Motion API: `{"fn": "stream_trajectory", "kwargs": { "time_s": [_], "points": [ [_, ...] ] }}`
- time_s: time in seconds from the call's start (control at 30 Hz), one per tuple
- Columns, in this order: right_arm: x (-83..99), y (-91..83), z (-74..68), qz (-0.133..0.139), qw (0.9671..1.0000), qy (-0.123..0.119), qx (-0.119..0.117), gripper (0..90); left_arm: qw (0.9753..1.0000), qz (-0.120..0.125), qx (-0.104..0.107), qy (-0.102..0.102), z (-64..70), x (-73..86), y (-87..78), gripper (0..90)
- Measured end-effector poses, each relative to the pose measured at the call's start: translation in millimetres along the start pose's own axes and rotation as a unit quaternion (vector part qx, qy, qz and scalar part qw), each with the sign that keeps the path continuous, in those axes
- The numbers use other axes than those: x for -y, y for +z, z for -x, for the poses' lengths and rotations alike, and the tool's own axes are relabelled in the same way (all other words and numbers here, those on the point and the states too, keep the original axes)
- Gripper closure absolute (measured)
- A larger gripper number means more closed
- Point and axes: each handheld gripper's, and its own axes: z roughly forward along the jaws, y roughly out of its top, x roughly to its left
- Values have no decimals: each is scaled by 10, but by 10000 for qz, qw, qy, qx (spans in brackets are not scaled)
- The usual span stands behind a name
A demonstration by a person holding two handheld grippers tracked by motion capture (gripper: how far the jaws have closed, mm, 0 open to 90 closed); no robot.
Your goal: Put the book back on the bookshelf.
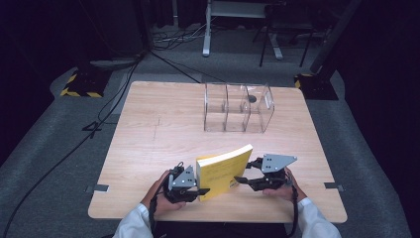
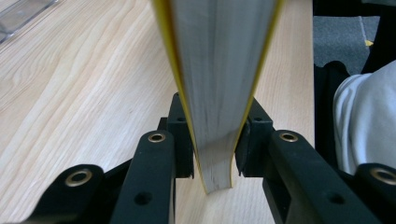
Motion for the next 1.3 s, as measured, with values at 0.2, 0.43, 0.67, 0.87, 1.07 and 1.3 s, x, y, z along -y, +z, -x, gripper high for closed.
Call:
{"fn": "stream_trajectory", "kwargs": {
  "time_s": [0.2, 0.43, 0.67, 0.87, 1.07, 1.3],
  "points": [
    [74, -134, -143, 144, 9988, -228, -397, 669, 9995, -140, -281, -14, -59, 95, -11, 624],
    [57, -142, -226, 165, 9977, -335, -567, 678, 9992, -107, -373, -32, -28, 101, 25, 595],
    [-12, -178, -288, 252, 9971, -505, -506, 724, 9984, 17, -556, 50, 24, 82, 88, 587],
    [-28, -275, -329, 222, 9972, -659, -260, 739, 9973, 98, -727, 102, 30, -12, 239, 579],
    [90, -460, -227, 286, 9991, -299, 21, 719, 9968, 168, -775, 86, -30, -197, 499, 590],
    [201, -527, -71, 276, 9989, -11, 383, 684, 9981, 304, -525, 95, -134, -411, 811, 588]
  ]
}}
